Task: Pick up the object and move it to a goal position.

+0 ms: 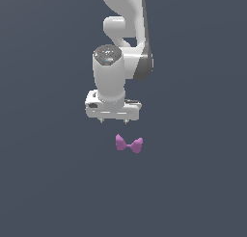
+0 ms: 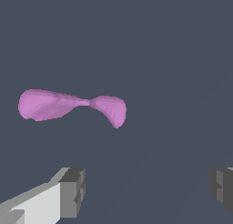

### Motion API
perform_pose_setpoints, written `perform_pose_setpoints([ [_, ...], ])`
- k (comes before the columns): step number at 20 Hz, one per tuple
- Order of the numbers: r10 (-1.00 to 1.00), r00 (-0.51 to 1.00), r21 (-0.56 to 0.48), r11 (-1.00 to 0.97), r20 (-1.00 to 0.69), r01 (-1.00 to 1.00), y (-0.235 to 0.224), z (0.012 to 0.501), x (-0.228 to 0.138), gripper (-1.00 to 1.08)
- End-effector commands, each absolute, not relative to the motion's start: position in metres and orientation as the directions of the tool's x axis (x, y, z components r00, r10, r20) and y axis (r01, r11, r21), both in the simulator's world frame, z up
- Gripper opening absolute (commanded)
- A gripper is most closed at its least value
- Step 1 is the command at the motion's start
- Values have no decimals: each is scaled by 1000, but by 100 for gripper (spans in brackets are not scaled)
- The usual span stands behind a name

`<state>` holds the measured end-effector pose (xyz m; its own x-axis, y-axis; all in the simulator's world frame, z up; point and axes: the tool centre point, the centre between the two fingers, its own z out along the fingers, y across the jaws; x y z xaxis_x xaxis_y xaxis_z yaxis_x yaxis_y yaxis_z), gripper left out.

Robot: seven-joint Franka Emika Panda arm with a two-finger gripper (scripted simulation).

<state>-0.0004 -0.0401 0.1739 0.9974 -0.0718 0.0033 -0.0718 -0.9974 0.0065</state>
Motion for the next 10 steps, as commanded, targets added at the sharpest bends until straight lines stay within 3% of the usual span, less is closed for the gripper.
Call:
perform_pose_setpoints([
  [1,-72,997,7,-997,3,-72,-40,174,0,68],
  [10,-56,998,-9,-998,5,-56,-28,174,0,68],
])
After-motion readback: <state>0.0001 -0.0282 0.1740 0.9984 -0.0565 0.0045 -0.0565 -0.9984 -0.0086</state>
